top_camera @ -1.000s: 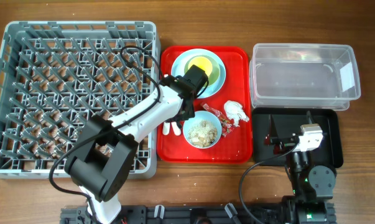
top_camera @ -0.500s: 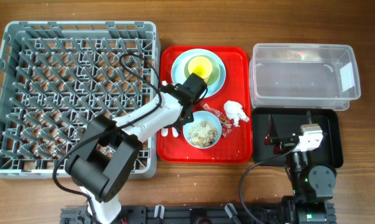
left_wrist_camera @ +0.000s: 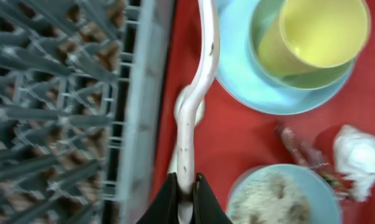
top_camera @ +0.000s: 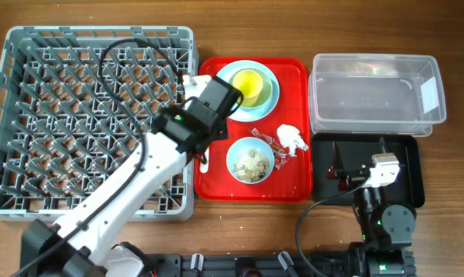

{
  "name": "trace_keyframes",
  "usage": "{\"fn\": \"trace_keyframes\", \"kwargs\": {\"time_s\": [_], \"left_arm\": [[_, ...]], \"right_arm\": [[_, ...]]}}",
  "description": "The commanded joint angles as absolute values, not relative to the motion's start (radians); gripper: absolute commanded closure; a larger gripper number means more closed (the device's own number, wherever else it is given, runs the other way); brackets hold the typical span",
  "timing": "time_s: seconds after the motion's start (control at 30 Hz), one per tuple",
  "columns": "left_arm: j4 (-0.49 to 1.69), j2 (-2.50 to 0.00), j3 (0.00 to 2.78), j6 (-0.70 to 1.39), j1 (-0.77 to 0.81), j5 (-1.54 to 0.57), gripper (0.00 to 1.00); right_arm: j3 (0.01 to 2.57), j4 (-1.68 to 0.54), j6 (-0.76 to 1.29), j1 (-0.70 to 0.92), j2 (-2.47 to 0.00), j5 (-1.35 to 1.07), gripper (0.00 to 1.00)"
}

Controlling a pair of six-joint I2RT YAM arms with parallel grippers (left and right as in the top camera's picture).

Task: Sort waste into correct bins and load items into the dishwasher rack
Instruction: 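Grasp the white fork and carry it into the dish rack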

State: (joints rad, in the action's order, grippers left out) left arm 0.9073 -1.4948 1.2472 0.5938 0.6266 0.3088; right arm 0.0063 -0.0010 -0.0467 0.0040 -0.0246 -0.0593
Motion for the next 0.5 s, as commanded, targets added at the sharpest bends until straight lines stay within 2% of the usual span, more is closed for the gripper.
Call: {"fn": "trace_keyframes", "kwargs": {"time_s": [0.0, 0.17, 0.33, 0.47], "left_arm": [[0.971, -1.486, 1.262, 0.437, 0.498, 0.297, 0.96], [1.018, -1.489, 1.261, 0.184, 0.297, -0.050, 0.96], [1.075, -1.539, 1.258, 0.173, 0.279, -0.063, 0.96], [1.041, -1.578, 1.214, 0.222, 0.278, -0.059, 0.96]], "right_arm": [[0.005, 0.002, -0.050, 0.006, -0.023, -0.065, 0.00], [0.005, 0.002, -0.050, 0.006, -0.023, -0.065, 0.00], [0.005, 0.002, -0.050, 0.006, -0.023, -0.065, 0.00], [0.005, 0.002, -0.050, 0.006, -0.023, -0.065, 0.00]]}}
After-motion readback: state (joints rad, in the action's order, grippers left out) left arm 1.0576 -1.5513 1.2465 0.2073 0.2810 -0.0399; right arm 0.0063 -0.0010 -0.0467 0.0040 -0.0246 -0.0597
